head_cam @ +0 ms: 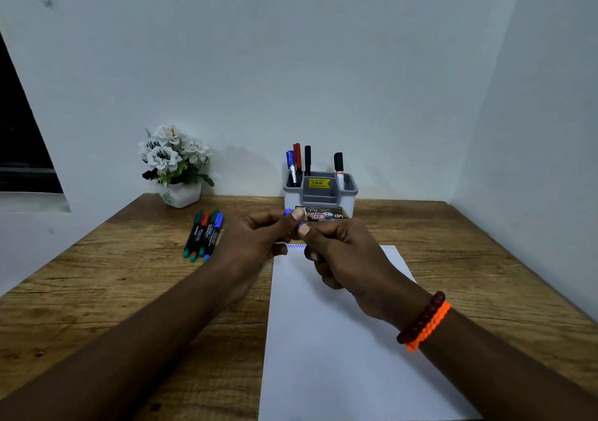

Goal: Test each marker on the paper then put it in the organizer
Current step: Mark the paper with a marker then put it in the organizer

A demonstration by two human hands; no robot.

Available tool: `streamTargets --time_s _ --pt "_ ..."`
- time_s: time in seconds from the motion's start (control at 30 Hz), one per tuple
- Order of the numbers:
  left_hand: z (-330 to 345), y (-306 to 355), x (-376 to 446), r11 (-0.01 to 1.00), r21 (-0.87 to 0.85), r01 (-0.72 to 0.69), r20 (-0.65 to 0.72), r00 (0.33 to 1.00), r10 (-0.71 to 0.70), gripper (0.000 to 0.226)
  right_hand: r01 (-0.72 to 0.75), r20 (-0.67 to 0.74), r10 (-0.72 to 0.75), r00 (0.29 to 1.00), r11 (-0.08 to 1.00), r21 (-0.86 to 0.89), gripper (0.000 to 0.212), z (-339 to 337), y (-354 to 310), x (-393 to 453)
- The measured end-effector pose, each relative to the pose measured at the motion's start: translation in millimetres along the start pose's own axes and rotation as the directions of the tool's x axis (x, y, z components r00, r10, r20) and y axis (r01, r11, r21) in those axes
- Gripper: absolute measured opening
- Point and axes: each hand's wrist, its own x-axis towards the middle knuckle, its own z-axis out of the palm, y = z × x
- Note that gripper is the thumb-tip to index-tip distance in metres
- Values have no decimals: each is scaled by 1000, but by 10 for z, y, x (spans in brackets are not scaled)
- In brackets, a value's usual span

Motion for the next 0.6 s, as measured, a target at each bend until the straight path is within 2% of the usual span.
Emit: streamTargets --time_s 0.23,0.33,0.37,0.47,0.53,0.6 --pt "-33 1 10 1000 9 0 -31 1000 0 37 -24 68 23 997 1000 12 37 -28 9 21" --pt "-36 19 16 999 -24 34 -62 997 -35 38 -80 70 79 994 997 13 22 -40 -22 31" --pt "-49 33 30 998 -56 37 -82 996 -42 35 -107 61 106 992 994 11 17 -41 -33 28" --pt "-144 111 97 990 -138 16 -191 981 -42 16 -132 29 133 991 990 -44 19 -70 -40 21" --pt "-241 136 156 995 -96 26 -263 964 -50 19 -82 7 82 997 996 -45 15 -93 -60 27" --pt "-339 121 182 995 54 78 -278 959 -60 20 -33 -13 33 999 999 -14 11 -116 -104 43"
